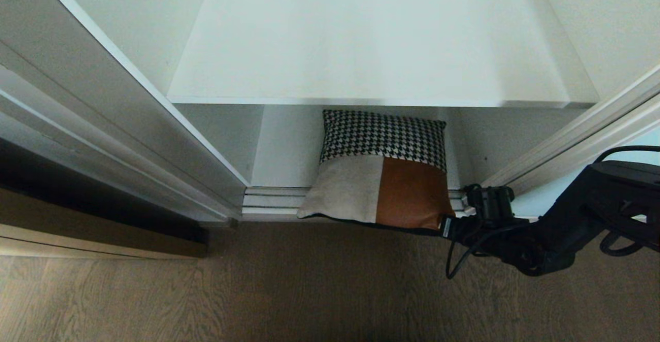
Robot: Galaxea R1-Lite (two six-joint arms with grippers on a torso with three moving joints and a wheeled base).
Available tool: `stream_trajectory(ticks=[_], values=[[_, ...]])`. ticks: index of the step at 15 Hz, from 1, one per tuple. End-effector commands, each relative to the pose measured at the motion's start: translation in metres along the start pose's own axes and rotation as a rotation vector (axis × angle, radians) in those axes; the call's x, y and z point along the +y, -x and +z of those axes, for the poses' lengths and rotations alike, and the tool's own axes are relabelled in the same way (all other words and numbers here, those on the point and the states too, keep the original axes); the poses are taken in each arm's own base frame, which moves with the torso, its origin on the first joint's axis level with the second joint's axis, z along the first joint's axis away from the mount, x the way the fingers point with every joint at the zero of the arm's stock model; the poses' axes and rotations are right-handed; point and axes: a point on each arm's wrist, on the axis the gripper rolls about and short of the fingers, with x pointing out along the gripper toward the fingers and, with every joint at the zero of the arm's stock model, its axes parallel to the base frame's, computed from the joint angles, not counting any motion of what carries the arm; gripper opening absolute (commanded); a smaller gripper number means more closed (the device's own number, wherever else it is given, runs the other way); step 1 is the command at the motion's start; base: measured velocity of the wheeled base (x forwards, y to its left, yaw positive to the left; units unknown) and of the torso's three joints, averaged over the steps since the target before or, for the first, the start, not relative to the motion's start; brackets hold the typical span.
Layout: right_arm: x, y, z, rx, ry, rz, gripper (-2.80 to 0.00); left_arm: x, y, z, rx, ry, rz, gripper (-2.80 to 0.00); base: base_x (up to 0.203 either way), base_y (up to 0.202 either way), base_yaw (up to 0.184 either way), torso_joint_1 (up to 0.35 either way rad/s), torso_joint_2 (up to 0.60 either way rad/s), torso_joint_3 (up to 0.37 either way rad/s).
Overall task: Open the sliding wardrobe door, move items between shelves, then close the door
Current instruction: Place the pillow on the higher shelf
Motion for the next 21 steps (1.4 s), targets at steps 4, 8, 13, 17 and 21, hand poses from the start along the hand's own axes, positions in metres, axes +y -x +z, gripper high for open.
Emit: stream_trajectory(ticks=[4,8,13,17,21], values=[[-0.006,0.001,0.000,0.002,-0.013,-0.009,-2.80,0.005,-0.006,0.045,0.161,0.032,-0.026,-2.80,0.000,0.000,0.000,0.000,0.00,0.000],[-0.008,0.002,-0.004,-0.020,-0.012,0.004,-2.80,0.009,-0.042,0.098,0.331,0.141,-0.132,-2.80,0.000,0.000,0.000,0.000,0.00,0.000],[-0.008,0.002,-0.003,-0.022,-0.010,0.004,-2.80,0.004,-0.080,0.106,0.729,0.353,-0.433,-2.80,0.000,0.000,0.000,0.000,0.00,0.000],[-0.009,-0.004,-0.006,-0.015,-0.010,0.001,-2.80,0.001,-0.140,0.080,0.939,0.395,-0.458,-2.80,0.000,0.000,0.000,0.000,0.00,0.000],[-0.009,-0.006,-0.006,-0.018,-0.005,0.002,-2.80,-0.015,-0.194,0.036,1.013,0.322,-0.462,-2.80,0.000,0.000,0.000,0.000,0.00,0.000]])
